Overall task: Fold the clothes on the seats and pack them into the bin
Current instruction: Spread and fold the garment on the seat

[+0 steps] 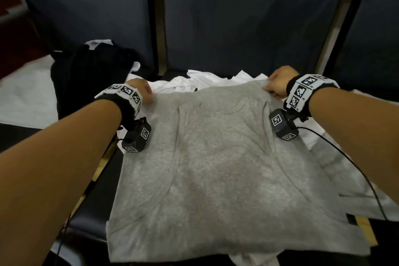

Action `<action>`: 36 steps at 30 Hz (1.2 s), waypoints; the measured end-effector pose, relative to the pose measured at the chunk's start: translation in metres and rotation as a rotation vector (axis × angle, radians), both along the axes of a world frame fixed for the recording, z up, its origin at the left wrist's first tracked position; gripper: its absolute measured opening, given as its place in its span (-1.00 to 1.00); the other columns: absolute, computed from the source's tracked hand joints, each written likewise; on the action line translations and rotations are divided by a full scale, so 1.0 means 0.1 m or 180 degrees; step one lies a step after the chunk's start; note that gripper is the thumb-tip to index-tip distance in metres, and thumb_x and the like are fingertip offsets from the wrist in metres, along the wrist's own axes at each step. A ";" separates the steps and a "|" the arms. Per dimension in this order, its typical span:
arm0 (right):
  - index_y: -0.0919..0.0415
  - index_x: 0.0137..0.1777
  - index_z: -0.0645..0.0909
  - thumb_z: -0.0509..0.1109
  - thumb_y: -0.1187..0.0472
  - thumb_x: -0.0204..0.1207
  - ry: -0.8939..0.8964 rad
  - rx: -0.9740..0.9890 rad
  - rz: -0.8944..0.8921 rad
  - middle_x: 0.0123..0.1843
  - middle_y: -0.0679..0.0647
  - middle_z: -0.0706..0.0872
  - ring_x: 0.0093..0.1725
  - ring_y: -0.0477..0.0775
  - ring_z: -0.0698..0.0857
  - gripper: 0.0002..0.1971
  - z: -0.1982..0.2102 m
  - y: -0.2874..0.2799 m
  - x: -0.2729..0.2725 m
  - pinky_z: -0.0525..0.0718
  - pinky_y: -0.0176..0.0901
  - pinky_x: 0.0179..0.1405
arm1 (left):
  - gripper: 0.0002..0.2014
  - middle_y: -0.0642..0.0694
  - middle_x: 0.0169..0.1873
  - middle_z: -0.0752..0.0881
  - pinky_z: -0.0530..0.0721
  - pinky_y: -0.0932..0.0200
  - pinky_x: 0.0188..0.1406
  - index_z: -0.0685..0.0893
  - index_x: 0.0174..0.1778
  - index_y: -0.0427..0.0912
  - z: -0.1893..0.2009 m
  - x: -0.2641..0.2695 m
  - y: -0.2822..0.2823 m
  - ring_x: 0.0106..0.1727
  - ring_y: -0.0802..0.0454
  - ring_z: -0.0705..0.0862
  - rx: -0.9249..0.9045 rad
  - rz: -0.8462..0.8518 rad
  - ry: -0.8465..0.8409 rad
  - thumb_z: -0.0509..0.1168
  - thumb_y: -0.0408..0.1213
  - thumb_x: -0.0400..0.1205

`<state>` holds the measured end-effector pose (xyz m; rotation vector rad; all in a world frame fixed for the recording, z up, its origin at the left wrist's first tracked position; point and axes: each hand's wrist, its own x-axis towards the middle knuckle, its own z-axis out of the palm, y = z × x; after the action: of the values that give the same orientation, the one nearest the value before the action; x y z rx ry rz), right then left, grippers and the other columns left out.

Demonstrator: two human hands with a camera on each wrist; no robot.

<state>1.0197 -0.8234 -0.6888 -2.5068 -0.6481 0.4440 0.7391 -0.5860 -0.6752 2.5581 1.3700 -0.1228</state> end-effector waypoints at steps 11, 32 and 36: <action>0.25 0.01 0.65 0.39 0.37 0.55 0.0003 0.0895 -0.0384 -0.39 0.21 0.71 -0.43 0.10 0.68 -0.91 0.28 -0.22 -0.09 0.70 -0.11 -0.40 | -0.87 -0.27 -0.11 0.74 0.71 -0.02 0.07 0.66 -0.10 -0.25 0.25 -0.25 -0.07 -0.01 -0.22 0.72 -0.0156 0.0345 -0.0760 0.37 -0.26 0.56; 0.28 -0.21 0.63 0.49 0.47 0.43 0.0203 0.1704 -0.0097 -0.37 0.23 0.67 -0.41 0.07 0.64 -0.88 0.89 -1.79 -1.41 0.66 -0.22 -0.52 | -0.87 0.05 -0.46 0.64 0.49 0.38 -0.35 0.75 -0.25 -0.04 1.03 -1.73 -1.36 -0.38 0.21 0.55 -0.0183 -0.0220 -0.1877 0.46 -0.39 0.49; 0.22 -0.28 0.59 0.42 0.48 0.48 0.0207 0.1410 -0.0120 -0.34 0.22 0.64 -0.37 0.12 0.65 -0.81 0.54 -2.22 -1.61 0.61 -0.17 -0.46 | -0.77 -0.06 -0.41 0.70 0.56 0.37 -0.33 0.74 -0.32 0.00 0.74 -2.08 -1.64 -0.34 0.09 0.61 -0.0354 -0.0199 -0.1847 0.42 -0.46 0.50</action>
<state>0.8587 -1.0456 -0.6346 -2.0736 -0.5978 0.3246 0.5313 -0.7499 -0.6009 2.2800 1.0249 0.4807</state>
